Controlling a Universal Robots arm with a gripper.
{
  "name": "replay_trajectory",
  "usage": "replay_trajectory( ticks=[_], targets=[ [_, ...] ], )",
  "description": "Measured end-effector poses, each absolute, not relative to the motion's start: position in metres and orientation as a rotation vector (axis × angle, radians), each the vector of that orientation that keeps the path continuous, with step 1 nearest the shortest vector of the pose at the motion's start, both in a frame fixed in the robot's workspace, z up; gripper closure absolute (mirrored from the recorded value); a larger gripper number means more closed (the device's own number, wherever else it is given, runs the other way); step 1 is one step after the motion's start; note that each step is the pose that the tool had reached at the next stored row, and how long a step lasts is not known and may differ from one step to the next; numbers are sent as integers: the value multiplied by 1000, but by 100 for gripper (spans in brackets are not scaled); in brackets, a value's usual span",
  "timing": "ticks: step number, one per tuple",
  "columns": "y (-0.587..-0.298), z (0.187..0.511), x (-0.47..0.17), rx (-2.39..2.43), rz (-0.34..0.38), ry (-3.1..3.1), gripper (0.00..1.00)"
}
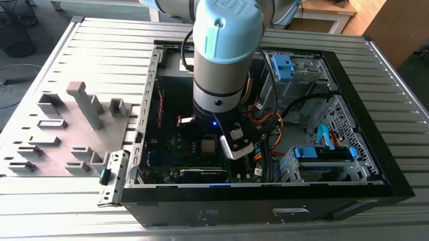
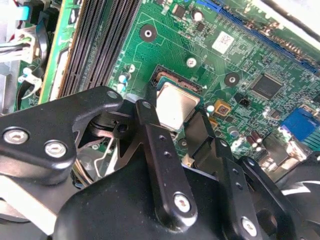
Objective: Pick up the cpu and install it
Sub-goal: 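Place the cpu into insertion slot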
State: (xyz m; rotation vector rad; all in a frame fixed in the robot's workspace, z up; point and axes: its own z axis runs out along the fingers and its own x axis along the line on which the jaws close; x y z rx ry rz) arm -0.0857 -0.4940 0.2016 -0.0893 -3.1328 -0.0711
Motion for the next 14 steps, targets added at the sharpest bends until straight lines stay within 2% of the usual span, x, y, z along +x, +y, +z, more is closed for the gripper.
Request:
replay_trajectory(
  ticks=[14],
  targets=[
    [-494,194,-84,-89,-70,-3133,53]
  ],
)
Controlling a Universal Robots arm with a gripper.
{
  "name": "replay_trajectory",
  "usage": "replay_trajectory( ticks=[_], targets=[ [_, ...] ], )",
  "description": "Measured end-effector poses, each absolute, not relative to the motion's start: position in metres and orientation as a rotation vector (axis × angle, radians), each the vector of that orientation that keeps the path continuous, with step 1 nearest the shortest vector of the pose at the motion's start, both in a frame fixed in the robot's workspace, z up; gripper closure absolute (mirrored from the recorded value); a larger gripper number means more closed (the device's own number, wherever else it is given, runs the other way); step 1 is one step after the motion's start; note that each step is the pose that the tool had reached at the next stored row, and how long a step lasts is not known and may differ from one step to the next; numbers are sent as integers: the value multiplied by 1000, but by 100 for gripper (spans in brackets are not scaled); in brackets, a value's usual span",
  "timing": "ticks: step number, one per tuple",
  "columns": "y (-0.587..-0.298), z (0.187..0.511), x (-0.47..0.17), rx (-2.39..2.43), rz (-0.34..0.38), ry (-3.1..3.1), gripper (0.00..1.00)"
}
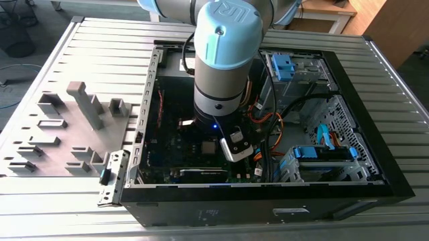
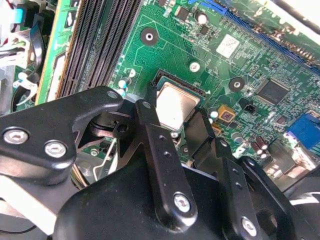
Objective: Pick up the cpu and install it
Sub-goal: 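Place the cpu into insertion slot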
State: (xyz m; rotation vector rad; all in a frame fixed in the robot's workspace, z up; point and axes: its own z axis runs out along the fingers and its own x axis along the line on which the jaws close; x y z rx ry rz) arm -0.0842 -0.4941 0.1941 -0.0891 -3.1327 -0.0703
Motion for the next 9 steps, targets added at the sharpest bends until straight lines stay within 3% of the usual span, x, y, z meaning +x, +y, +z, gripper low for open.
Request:
replay_trajectory(
  ticks=[9],
  targets=[
    [-494,192,-84,-50,-70,-3133,53]
  ],
)
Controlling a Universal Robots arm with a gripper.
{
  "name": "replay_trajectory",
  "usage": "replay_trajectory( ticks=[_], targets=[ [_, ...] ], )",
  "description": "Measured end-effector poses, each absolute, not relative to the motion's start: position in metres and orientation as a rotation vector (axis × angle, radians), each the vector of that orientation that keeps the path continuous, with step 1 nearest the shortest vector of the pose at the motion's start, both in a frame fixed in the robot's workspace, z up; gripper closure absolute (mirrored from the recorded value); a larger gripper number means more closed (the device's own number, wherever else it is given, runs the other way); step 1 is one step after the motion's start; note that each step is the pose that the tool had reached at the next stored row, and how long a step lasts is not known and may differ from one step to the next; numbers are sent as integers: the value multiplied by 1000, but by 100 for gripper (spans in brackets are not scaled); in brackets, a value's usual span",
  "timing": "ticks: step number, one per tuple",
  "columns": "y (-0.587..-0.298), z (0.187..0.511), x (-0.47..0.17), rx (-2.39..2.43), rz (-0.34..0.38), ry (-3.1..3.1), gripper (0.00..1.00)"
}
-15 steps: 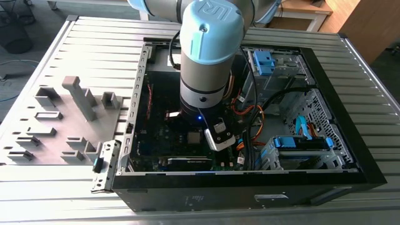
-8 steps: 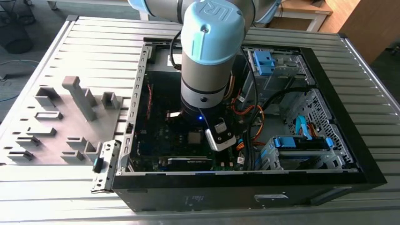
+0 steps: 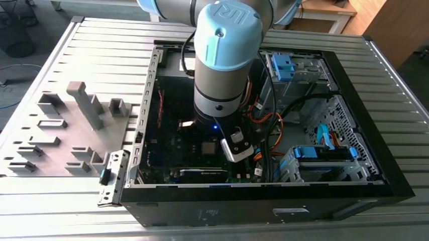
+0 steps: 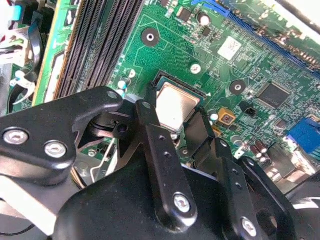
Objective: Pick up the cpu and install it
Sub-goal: 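Place the cpu into insertion slot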
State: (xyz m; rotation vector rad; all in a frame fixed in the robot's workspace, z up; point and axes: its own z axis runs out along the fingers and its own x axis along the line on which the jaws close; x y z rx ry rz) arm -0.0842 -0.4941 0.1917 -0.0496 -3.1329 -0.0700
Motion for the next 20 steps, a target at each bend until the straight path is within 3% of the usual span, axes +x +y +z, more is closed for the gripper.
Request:
replay_trajectory(
  ticks=[20],
  targets=[
    [-494,188,-85,-28,-78,-3136,53]
  ],
)
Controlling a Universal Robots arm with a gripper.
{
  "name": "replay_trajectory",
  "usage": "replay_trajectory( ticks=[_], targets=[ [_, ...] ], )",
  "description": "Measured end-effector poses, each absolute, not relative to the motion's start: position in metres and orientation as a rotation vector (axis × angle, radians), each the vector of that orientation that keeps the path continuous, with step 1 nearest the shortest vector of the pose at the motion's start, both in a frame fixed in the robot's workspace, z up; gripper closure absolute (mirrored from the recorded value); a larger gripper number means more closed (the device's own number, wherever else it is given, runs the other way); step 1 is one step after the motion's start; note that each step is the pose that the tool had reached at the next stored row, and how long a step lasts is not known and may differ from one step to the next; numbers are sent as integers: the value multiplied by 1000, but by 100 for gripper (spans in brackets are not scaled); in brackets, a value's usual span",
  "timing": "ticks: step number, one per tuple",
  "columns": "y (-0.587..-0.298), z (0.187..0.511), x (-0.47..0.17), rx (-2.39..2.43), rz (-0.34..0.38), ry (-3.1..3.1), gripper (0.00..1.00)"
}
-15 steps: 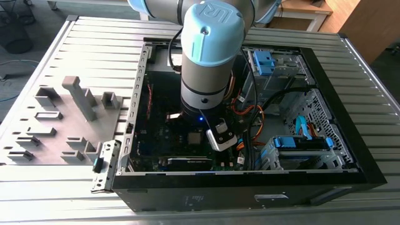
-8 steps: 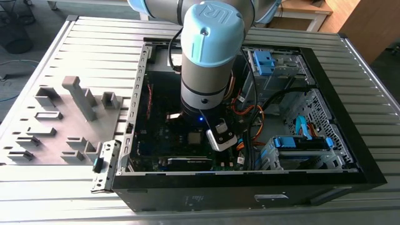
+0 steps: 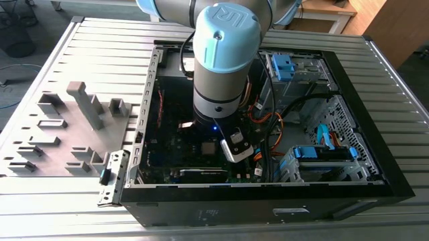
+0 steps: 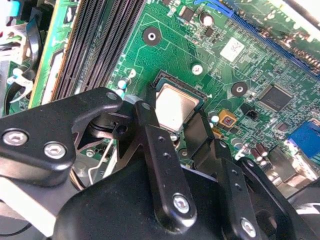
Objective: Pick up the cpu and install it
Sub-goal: 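Place the cpu into insertion slot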
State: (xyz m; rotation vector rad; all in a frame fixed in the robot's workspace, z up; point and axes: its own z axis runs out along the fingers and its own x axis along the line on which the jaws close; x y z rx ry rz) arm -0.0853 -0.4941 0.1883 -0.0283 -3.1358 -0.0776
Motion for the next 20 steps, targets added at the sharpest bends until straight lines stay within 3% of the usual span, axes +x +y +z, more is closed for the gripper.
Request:
replay_trajectory(
  ticks=[20],
  targets=[
    [-494,191,-86,-28,-78,-3136,53]
  ],
)
